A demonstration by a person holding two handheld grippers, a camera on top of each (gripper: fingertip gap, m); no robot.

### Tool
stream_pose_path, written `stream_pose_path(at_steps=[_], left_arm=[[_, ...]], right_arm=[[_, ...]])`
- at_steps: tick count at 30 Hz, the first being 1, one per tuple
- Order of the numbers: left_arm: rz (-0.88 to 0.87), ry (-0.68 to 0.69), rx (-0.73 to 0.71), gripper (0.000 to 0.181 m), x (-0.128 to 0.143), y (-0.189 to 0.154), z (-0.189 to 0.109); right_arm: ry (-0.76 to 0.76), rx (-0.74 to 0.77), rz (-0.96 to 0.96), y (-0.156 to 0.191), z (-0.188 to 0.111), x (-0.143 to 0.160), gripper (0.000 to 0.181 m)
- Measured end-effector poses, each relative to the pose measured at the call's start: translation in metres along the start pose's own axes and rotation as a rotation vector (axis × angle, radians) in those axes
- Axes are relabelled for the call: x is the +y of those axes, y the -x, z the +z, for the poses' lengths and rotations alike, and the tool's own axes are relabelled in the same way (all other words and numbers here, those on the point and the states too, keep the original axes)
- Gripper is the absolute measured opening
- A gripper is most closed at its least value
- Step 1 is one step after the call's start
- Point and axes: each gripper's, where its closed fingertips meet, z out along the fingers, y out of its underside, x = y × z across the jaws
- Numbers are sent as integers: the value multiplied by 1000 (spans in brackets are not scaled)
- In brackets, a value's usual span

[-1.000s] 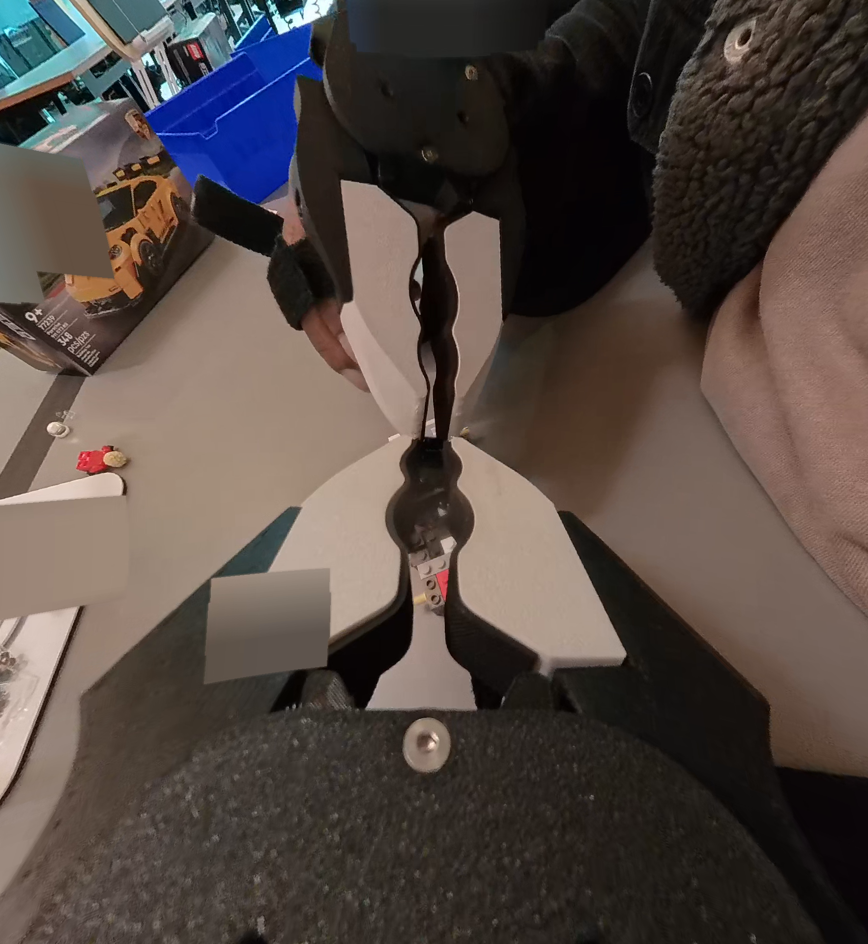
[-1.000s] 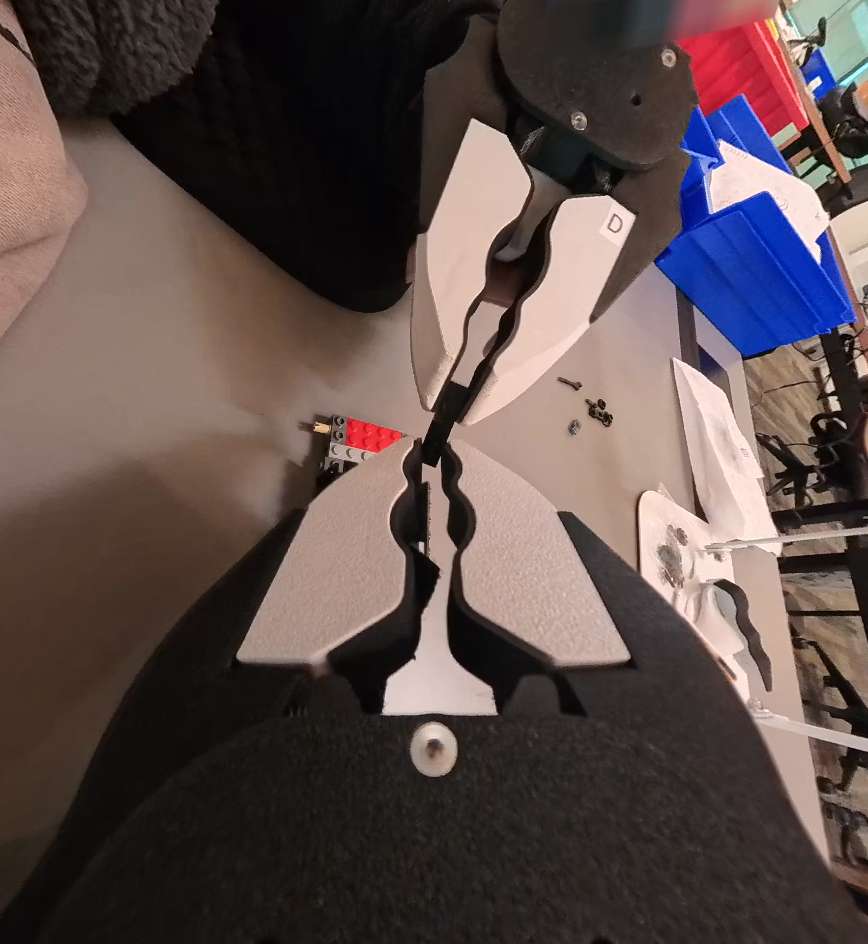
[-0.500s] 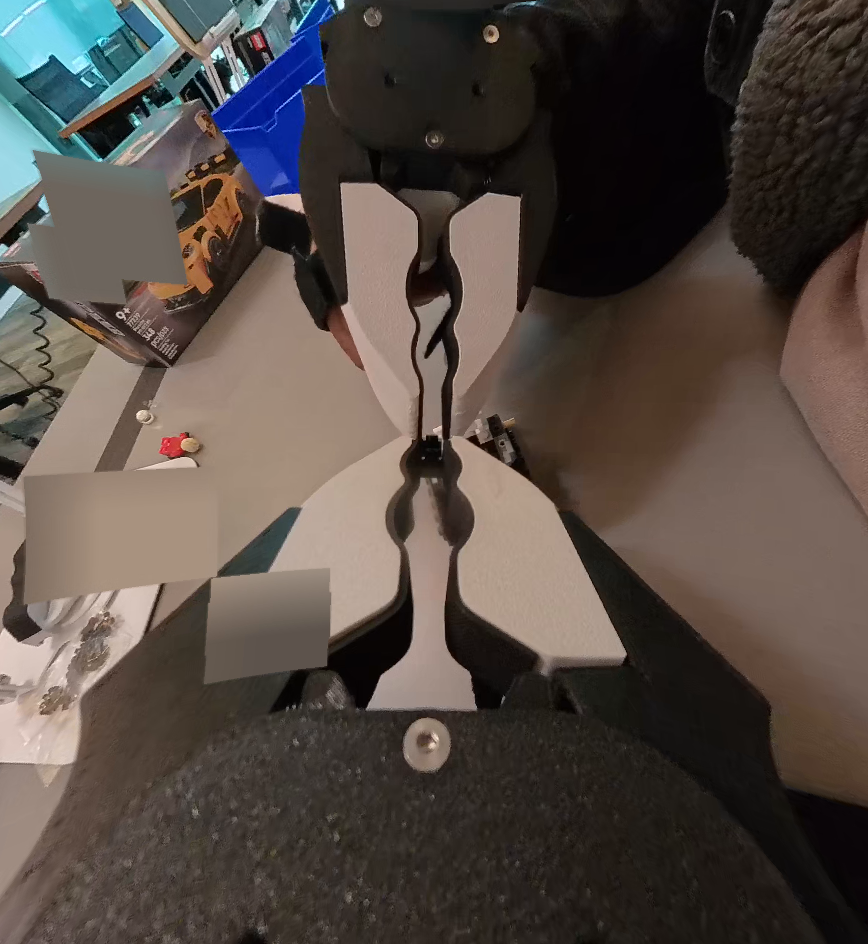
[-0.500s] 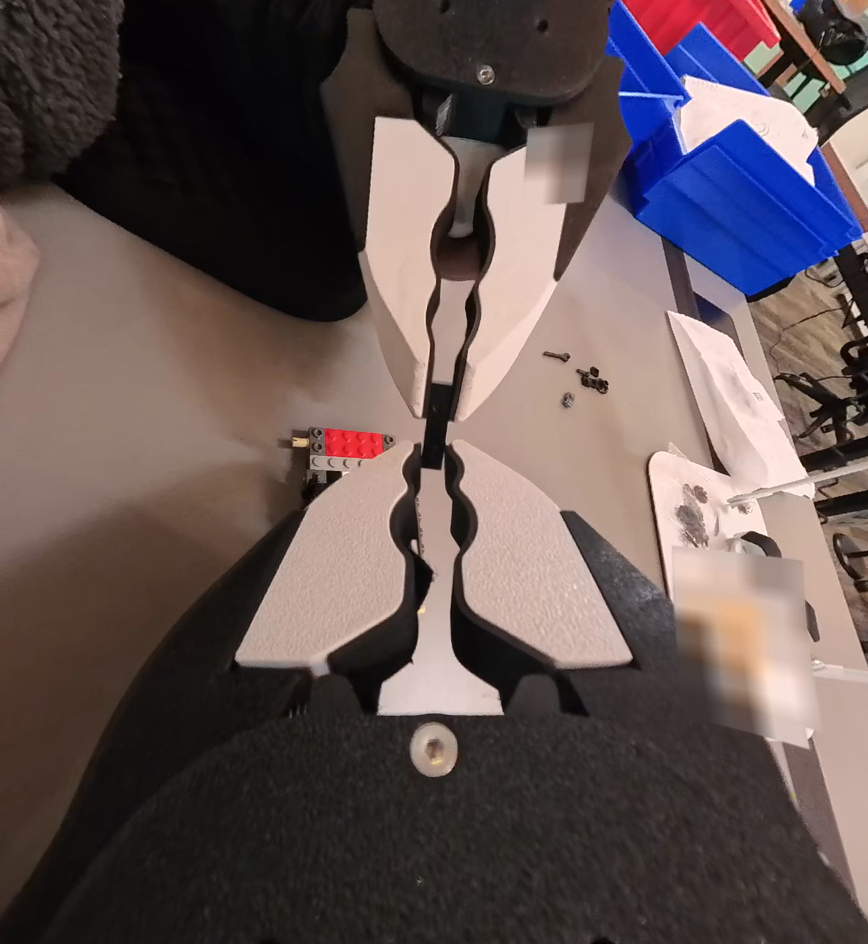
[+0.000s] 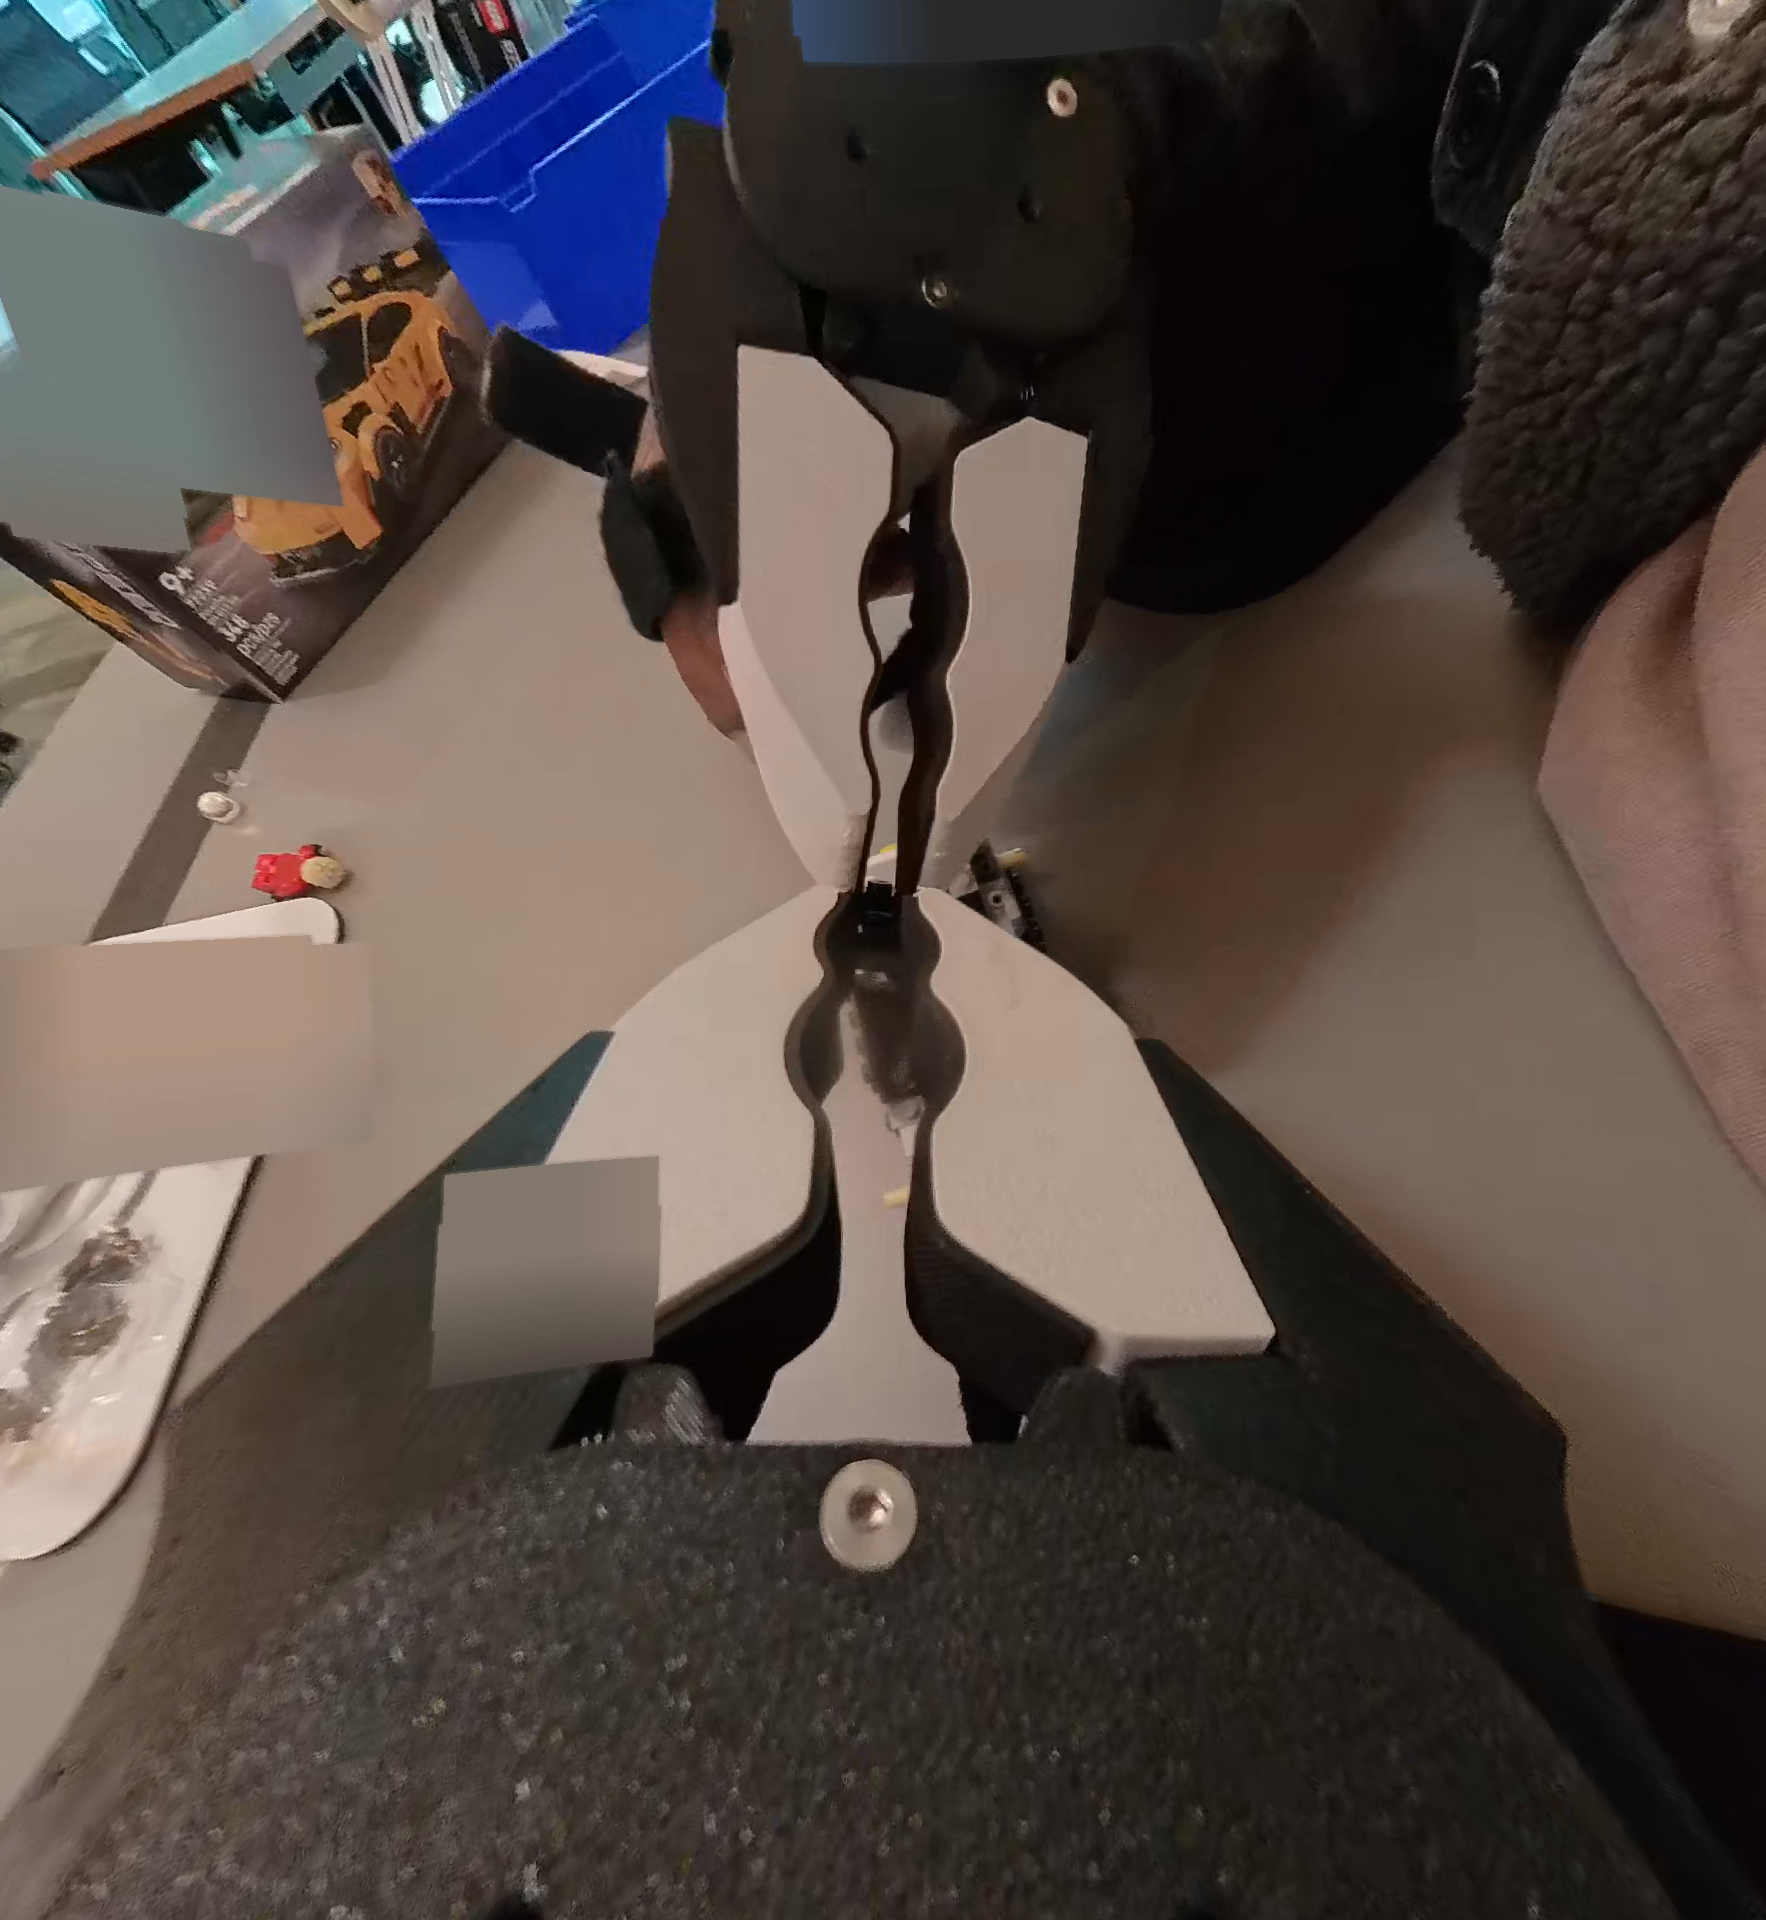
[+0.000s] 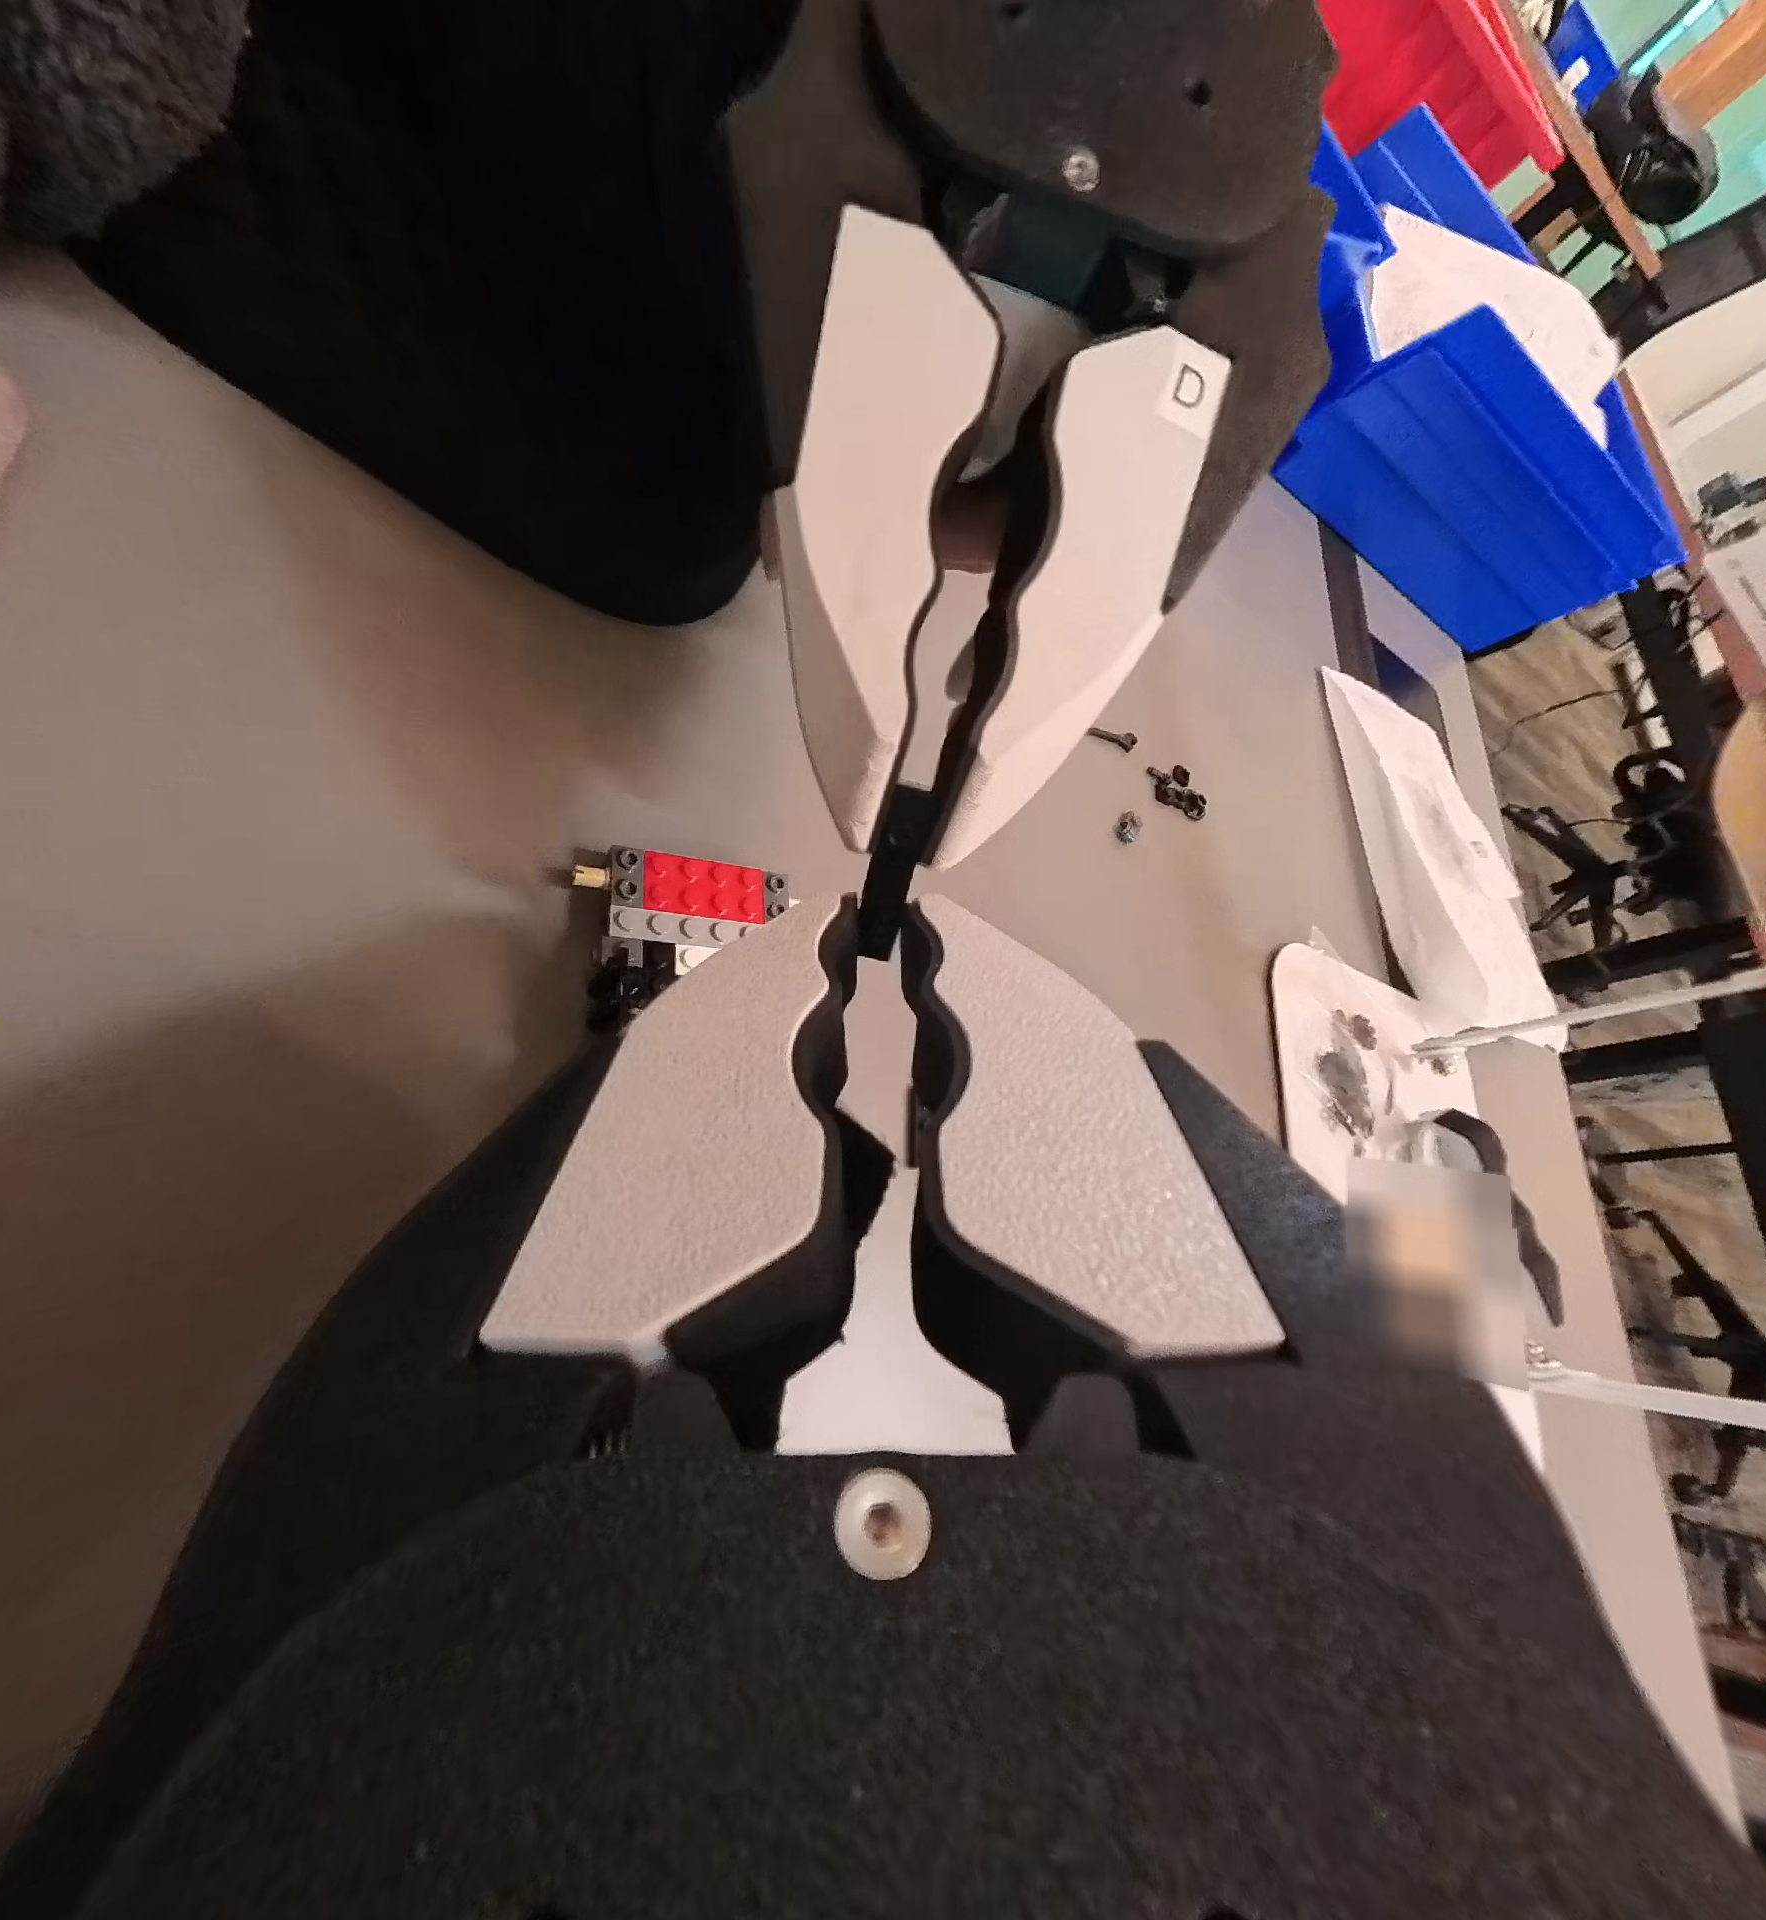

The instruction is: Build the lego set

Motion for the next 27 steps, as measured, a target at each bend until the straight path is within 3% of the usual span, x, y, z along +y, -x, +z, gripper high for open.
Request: stream_pose_path(at_steps=[9,16,21,27], left_arm=[[-146,-12,116,8,3,-7,0],[-144,-19,131,8,2,-9,-1],[-98,-70,47,8,-6,2,-6],[29,-160,-72,8,-21,11,-15]], right_arm=[[2,-12,-111,9,3,-1,8],[-14,-19,-110,10,3,-3,8],[-100,5,57,-4,-4,-9,8],[-166,23,171,-20,-20,-12,25]])
